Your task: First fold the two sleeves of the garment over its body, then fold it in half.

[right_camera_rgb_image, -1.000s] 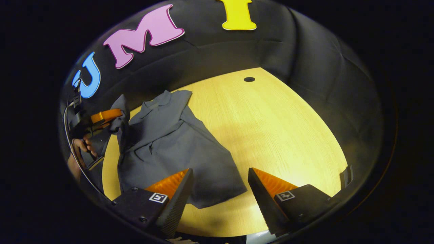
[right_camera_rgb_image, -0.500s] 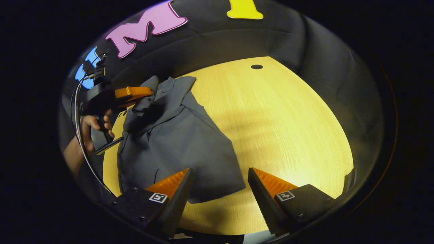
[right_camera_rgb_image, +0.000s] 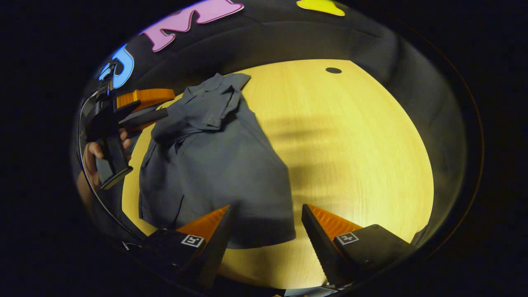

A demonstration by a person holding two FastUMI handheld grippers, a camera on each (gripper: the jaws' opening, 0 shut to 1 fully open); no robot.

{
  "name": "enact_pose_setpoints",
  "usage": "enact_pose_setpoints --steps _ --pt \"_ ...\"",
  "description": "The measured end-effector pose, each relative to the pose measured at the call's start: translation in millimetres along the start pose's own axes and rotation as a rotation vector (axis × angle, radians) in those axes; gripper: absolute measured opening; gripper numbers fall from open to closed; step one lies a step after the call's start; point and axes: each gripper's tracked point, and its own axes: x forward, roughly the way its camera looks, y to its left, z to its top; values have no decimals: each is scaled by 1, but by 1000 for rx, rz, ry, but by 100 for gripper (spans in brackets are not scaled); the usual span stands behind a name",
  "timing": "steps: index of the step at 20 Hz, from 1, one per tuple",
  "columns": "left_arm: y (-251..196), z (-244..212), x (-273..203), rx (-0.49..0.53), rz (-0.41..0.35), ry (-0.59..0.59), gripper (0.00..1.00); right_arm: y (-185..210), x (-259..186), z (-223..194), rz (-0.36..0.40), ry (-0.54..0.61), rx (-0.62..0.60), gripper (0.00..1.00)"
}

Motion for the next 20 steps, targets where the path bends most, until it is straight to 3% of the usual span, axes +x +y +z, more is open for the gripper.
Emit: enact_pose_setpoints --steps 4,8,11,15,20 --pt "74 -46 -74 77 162 33 94 0 19 -8 -5 66 -45 99" --pt "153 -119 -138 -27 366 106 94 9 29 -15 0 115 -57 99" --pt "189 -155 -165 -142 443 143 94 25 31 -22 16 146 -86 99" --pt "211 -180 -190 -166 482 169 94 52 33 -31 41 168 -106 99" --pt "200 -204 -194 -123 430 230 94 62 42 -41 -29 190 -179 99"
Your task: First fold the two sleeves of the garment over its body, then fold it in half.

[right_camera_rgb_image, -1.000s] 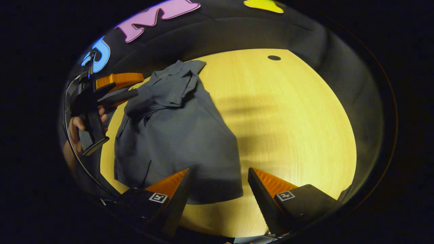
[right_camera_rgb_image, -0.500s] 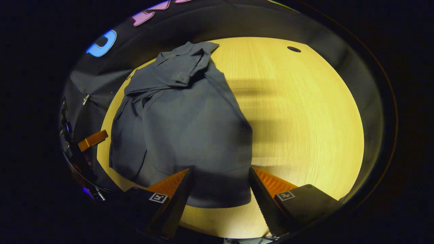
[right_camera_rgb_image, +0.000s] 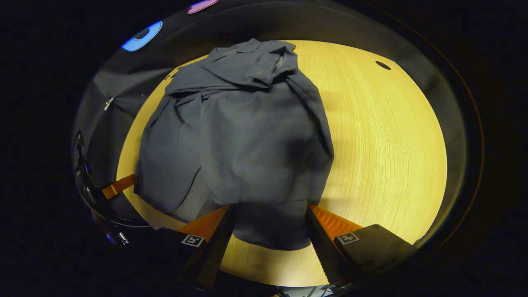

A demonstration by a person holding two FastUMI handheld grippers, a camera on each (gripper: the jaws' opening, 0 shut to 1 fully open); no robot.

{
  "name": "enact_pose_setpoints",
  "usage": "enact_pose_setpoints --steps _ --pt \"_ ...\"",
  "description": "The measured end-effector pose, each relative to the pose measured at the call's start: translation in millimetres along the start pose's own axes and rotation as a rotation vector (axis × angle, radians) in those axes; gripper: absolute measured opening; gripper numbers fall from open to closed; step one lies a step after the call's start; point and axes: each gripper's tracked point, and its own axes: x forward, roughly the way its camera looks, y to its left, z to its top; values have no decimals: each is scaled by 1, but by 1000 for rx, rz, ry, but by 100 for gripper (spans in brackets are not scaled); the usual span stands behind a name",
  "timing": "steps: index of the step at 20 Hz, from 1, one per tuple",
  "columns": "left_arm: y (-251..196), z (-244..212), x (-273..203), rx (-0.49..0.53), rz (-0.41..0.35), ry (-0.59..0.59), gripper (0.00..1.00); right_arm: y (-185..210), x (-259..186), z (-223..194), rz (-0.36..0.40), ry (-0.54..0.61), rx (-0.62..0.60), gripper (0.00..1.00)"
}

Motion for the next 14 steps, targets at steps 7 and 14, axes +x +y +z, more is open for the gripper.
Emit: enact_pose_setpoints --steps 7,14 --pt "-2 -21 8 172 61 39 93 2 7 -4 -141 -26 -74 100" --pt "-14 -22 11 222 37 41 82 6 10 0 -128 -39 -70 81"
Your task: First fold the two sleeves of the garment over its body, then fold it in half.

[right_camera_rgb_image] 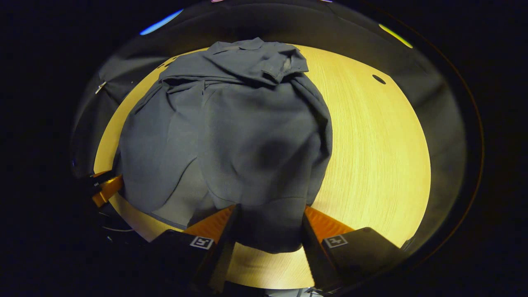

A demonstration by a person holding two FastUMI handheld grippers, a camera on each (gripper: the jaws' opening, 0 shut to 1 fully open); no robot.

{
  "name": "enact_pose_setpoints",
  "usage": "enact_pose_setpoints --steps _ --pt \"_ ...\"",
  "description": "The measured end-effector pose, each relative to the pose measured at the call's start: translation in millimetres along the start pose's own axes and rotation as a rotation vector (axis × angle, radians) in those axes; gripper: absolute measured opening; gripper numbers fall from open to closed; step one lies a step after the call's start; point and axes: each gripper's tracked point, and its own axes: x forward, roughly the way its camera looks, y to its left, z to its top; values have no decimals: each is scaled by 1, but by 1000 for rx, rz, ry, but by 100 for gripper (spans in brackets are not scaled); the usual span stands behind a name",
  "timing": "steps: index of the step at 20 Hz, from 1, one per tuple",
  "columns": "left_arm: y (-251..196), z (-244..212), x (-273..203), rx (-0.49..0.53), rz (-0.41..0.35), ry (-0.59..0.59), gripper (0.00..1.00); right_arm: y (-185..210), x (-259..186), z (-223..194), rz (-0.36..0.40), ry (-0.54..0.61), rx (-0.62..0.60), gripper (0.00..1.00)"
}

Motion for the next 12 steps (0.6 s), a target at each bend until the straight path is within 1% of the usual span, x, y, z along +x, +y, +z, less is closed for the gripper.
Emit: enact_pose_setpoints --steps 1,2,3,4,5,6,7,9,11,12 --pt "-2 0 0 12 -8 7 78 2 0 1 4 -7 10 64" --pt "-4 1 1 25 -18 7 78 3 2 3 6 -15 25 47" --pt "-8 1 1 35 -26 6 70 6 1 4 17 -17 34 30" --pt "-11 2 2 43 -35 3 61 7 2 4 21 -17 34 24" --pt "-14 2 1 46 -43 -3 51 9 2 3 39 -15 27 16" --pt "-19 4 1 45 -51 -7 49 9 1 4 55 -17 24 12" --pt "-23 6 1 44 -64 -18 28 9 2 4 69 -19 27 9" --pt "-28 11 4 45 -74 -29 7 9 2 6 96 -29 40 7" --pt "-29 13 4 57 -83 -15 6 10 -1 7 117 -31 74 7" --pt "-31 18 1 42 -97 -20 6 11 -4 10 125 -40 92 7"
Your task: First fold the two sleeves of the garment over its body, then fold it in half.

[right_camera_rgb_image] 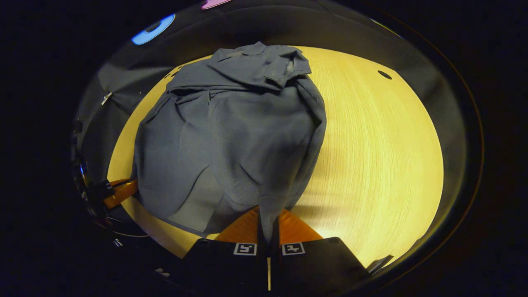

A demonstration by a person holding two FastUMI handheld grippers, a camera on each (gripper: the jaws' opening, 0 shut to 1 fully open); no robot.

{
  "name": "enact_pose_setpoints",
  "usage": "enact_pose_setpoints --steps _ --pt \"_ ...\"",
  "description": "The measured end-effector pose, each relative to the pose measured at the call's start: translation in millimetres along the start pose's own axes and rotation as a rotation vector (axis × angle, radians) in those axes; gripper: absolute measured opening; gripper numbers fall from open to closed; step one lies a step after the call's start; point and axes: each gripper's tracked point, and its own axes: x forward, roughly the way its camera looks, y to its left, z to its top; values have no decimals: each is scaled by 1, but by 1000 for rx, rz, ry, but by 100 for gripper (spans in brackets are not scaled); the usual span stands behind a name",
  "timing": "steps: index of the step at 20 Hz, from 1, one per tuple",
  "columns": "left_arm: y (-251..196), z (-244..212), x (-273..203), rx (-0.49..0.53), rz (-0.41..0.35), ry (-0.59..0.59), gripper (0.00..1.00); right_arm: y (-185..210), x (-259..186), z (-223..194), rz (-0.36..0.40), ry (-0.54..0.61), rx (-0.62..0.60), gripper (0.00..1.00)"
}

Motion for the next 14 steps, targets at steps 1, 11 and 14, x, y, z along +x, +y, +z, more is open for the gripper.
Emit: enact_pose_setpoints --steps 1,11,14 --pt "-3 4 -6 -20 -16 -18 6 2 -5 3 10 -13 13 7" --pt "-9 79 -51 -200 -113 -151 5 21 -45 54 91 -132 87 7" --pt "0 111 -55 -231 -114 -196 6 23 -49 78 97 -166 59 7"
